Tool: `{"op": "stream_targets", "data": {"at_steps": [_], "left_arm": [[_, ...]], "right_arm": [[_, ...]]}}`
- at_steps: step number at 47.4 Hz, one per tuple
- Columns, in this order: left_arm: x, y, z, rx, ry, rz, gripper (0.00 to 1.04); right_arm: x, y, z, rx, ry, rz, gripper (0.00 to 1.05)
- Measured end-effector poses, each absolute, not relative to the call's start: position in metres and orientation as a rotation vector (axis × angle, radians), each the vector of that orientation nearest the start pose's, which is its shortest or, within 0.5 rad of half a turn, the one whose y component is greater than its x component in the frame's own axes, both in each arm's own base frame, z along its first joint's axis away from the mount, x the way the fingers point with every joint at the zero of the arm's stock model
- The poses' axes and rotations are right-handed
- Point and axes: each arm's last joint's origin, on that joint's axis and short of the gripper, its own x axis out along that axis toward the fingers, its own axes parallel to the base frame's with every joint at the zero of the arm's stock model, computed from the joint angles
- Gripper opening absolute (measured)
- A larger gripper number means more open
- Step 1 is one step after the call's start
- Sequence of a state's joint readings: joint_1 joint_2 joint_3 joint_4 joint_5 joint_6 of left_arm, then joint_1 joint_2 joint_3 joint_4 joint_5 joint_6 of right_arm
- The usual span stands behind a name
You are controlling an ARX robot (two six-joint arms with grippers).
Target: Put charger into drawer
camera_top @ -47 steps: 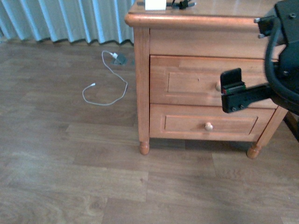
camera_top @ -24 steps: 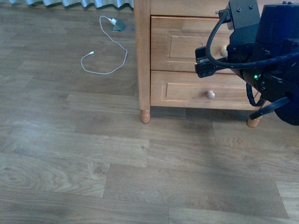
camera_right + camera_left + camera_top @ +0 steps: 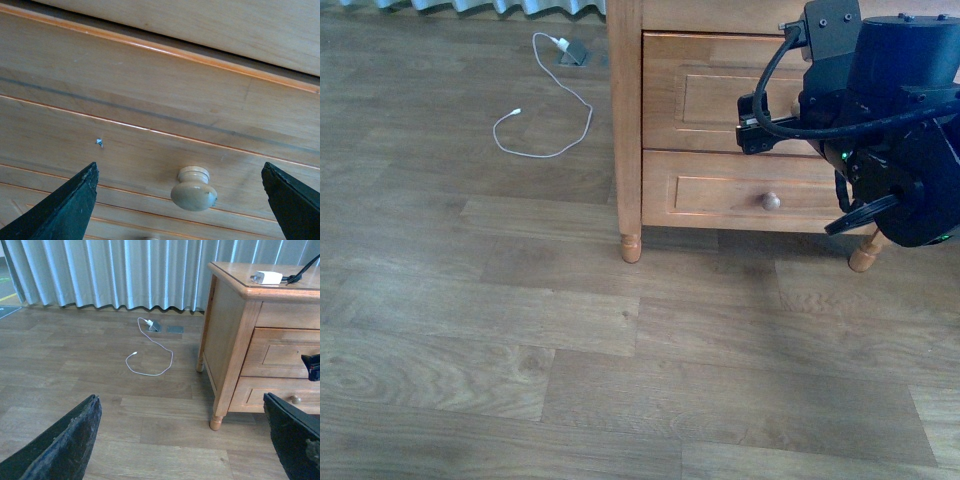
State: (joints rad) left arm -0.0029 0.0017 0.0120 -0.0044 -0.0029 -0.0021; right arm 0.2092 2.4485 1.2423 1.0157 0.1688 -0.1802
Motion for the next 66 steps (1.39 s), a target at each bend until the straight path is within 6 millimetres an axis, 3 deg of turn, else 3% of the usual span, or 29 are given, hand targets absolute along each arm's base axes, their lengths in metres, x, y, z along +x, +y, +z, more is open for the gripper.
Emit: {"op": "stream_targets", "data": {"at_steps": [26, 30, 48, 60, 66], "left_arm": [[0.097, 0.0, 0.167, -0.002, -0.006, 0.0, 0.99], [0.097, 0.0, 0.167, -0.002, -0.006, 0.0, 0.99], [0.097, 0.0, 0.167, -0.002, -0.006, 0.0, 0.99], [0.097, 0.0, 0.167, -0.002, -0.006, 0.0, 0.99], [0.097, 0.0, 0.167, -0.002, -0.006, 0.0, 0.99]], "right_arm": [[0.462, 0.097, 0.033, -0.225, 0.211, 0.006, 0.96], [0.462, 0.097, 0.033, -0.226, 0.21, -0.002, 0.8], [0.463, 0.093, 0.033, -0.232, 0.21, -0.012, 0.27], [0.46, 0.091, 0.033, -0.215, 0.217, 0.0, 0.24], [0.446, 0.085, 0.037, -0.173, 0.241, 0.019, 0.23]]}}
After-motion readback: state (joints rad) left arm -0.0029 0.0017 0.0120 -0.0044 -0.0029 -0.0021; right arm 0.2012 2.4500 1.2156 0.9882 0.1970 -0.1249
